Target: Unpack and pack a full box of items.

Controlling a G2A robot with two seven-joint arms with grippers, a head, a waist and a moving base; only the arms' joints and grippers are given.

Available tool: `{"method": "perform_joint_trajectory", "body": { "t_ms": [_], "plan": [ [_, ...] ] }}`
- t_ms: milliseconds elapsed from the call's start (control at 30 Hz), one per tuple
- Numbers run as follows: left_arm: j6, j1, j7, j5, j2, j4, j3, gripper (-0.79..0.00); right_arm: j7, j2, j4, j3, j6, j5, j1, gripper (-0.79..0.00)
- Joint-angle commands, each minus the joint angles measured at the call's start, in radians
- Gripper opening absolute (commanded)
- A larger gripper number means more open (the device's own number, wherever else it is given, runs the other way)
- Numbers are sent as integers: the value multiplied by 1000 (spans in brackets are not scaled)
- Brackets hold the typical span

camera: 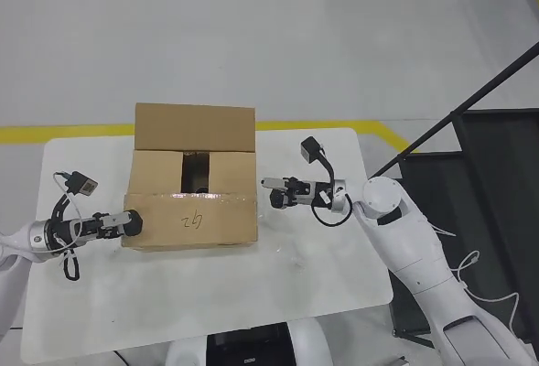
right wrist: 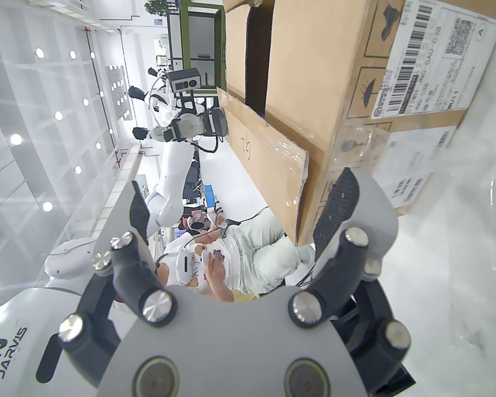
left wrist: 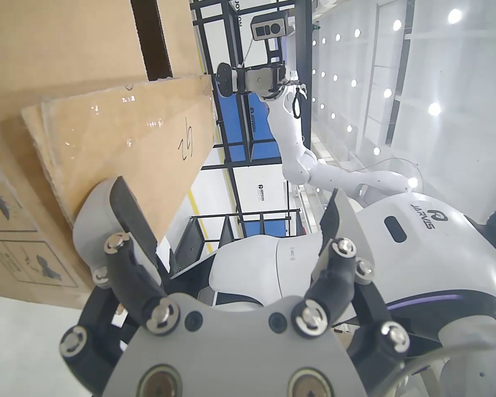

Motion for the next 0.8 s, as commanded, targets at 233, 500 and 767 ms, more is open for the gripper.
{"method": "perform_joint_trajectory", "body": {
  "t_ms": [233, 500, 767],
  "plan": [
    [0, 0, 0, 0, 0, 0, 0, 0, 0, 0, 0, 0, 0, 0, 0, 0],
    [0, 0, 0, 0, 0, 0, 0, 0, -43, -4, 34, 3, -24, 23, 8, 0],
    [0, 0, 0, 0, 0, 0, 0, 0, -47, -44, 303, -90, -185, 84, 182, 0]
  ]
}}
